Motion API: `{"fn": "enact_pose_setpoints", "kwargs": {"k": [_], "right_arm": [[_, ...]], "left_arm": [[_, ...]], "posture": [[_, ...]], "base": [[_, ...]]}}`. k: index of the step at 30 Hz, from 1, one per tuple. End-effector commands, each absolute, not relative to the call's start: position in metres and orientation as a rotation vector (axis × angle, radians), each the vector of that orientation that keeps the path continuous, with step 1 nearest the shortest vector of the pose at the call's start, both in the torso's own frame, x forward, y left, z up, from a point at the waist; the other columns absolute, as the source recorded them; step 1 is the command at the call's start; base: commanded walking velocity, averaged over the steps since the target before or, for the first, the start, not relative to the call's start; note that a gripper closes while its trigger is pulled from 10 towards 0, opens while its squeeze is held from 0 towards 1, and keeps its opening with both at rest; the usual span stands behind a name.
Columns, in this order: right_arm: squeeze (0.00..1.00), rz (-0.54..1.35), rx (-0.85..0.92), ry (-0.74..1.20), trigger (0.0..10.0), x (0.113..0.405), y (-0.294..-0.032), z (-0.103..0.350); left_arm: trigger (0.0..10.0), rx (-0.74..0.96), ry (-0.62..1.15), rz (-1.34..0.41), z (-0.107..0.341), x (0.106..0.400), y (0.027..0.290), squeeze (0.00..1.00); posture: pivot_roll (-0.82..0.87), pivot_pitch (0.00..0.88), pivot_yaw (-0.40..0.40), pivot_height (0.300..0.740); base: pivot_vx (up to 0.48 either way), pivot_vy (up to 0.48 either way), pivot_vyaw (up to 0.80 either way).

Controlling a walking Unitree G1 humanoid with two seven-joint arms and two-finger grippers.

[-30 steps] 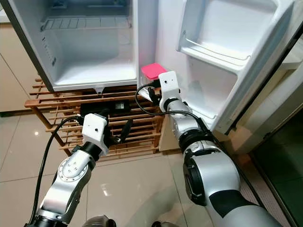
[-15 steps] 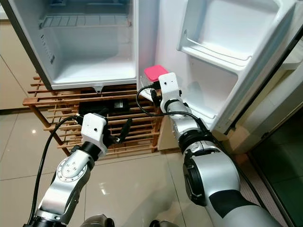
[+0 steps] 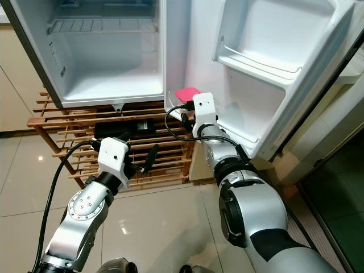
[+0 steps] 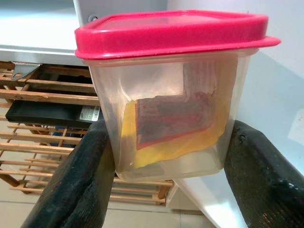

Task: Restocking fridge

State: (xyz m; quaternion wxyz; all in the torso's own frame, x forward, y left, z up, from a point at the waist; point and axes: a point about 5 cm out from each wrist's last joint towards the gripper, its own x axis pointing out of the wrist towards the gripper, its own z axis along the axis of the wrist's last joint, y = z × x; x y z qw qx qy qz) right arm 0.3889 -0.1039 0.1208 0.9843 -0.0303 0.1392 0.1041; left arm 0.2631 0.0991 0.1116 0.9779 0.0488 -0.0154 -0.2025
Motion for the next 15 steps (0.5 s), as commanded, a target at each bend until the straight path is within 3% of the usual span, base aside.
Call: {"fn": "enact_pose_setpoints", "kwargs": {"k": [1, 2, 3, 4, 15], "right_arm": [[0.00, 0.182, -0.038, 0.320, 10.0, 0.387, -0.107, 0.115], [0.03, 0.173, 0.005, 0.333, 10.0, 0.387, -0.107, 0.115], [0.68, 0.165, 0.021, 0.337, 10.0, 0.388, -0.107, 0.116], [1.00, 0.143, 0.060, 0.343, 10.0, 0.389, -0.109, 0.117], [1.00, 0.105, 0.056, 0.313, 10.0, 0.393, -0.116, 0.126]], "left_arm": [[10.0, 0.104, -0.036, -0.411, 0.115, 0.261, 0.098, 0.00], [10.0, 0.100, -0.034, -0.411, 0.115, 0.261, 0.098, 0.00], [10.0, 0.098, -0.032, -0.410, 0.114, 0.261, 0.098, 0.00], [10.0, 0.096, -0.032, -0.410, 0.115, 0.261, 0.098, 0.00], [10.0, 0.088, -0.026, -0.405, 0.114, 0.261, 0.097, 0.00]], "posture": [[0.10, 0.061, -0.090, 0.740], [0.10, 0.061, -0.091, 0.740], [0.10, 0.061, -0.091, 0.740], [0.10, 0.065, -0.090, 0.740], [0.10, 0.069, -0.095, 0.740]], "base": [[0.000, 0.000, 0.00], [0.000, 0.000, 0.00], [0.000, 0.000, 0.00], [0.000, 0.000, 0.00], [0.000, 0.000, 0.00]]}}
